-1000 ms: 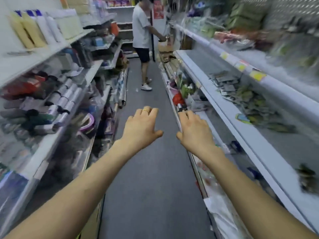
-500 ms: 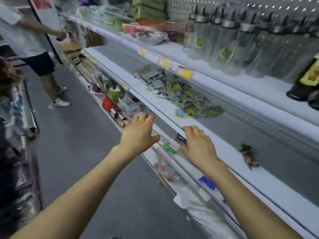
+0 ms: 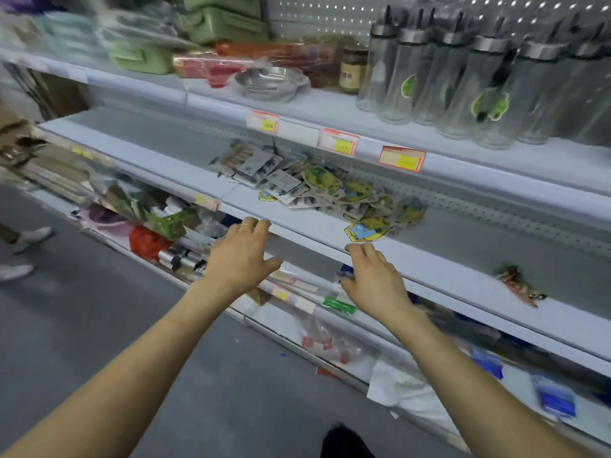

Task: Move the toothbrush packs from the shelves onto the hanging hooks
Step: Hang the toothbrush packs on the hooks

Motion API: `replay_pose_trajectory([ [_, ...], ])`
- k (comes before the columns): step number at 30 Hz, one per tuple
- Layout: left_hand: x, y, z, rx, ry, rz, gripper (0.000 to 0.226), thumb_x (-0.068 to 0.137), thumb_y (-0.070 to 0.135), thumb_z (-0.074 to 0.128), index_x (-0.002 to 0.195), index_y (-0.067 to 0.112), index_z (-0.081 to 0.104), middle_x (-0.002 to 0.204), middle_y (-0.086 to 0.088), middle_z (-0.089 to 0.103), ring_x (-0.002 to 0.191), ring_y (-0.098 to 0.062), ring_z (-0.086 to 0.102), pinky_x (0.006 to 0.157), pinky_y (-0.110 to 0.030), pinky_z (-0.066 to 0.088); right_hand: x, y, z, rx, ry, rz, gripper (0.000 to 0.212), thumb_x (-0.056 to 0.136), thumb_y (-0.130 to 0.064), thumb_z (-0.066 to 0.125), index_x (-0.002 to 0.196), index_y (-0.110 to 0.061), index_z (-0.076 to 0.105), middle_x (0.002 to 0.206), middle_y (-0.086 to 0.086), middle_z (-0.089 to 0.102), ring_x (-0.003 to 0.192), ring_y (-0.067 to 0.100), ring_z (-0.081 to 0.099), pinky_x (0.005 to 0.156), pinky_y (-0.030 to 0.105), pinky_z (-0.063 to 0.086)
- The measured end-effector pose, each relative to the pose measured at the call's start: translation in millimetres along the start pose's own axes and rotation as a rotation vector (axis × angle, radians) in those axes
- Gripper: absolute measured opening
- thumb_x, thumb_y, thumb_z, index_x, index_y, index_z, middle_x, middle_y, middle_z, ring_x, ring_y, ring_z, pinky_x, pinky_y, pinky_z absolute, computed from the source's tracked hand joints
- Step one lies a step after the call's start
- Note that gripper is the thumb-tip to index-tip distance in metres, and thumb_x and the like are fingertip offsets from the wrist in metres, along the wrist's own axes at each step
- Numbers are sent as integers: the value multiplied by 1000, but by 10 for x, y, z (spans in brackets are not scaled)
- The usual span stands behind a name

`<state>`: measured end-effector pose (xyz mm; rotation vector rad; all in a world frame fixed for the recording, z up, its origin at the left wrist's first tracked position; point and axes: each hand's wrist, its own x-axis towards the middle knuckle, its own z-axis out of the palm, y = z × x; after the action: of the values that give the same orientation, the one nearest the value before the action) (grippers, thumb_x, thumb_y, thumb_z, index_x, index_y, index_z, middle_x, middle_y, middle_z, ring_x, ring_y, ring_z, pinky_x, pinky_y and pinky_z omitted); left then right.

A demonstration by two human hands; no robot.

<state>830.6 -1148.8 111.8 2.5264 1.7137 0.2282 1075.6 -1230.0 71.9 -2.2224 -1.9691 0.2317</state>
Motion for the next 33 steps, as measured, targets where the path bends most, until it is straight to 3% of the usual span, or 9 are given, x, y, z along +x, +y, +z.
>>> replay_pose_trajectory([
  [8,1075,-1365,76,-51,38,-2,68,91,52,66,146,18,43,144,-7,49,131,-34,47,96,-54,53,1434,-970,290,-26,22,-38,57,102,-32,59,152,-17,37,145,10,46,127,34,50,85,41,44],
  [14,1773,-2283,157,-57,3,-33,70,91,54,68,146,17,45,144,-9,50,133,-34,49,98,-54,53,2440,-1597,563,60,-44,-13,61,99,-28,62,153,-14,37,148,13,44,133,36,48,100,45,48],
  [19,2339,-2948,279,-53,-46,-29,68,94,54,65,146,16,44,144,-9,49,131,-34,50,94,-54,55,3043,-1976,768,78,-62,68,58,98,-27,63,149,-13,40,146,12,44,131,36,48,97,45,47],
  [24,3108,-3583,494,-37,-123,89,68,95,55,65,146,15,43,145,-10,47,131,-34,47,96,-53,52,3627,-2368,994,101,-24,199,50,98,-25,61,143,-12,44,142,13,47,127,36,51,88,43,45],
  [33,4195,-4208,897,51,-212,231,76,99,67,50,155,17,34,156,-14,42,139,-36,43,102,-53,46,3842,-2823,1483,202,86,417,57,100,-27,65,152,-17,42,148,8,46,135,32,47,97,45,48],
])
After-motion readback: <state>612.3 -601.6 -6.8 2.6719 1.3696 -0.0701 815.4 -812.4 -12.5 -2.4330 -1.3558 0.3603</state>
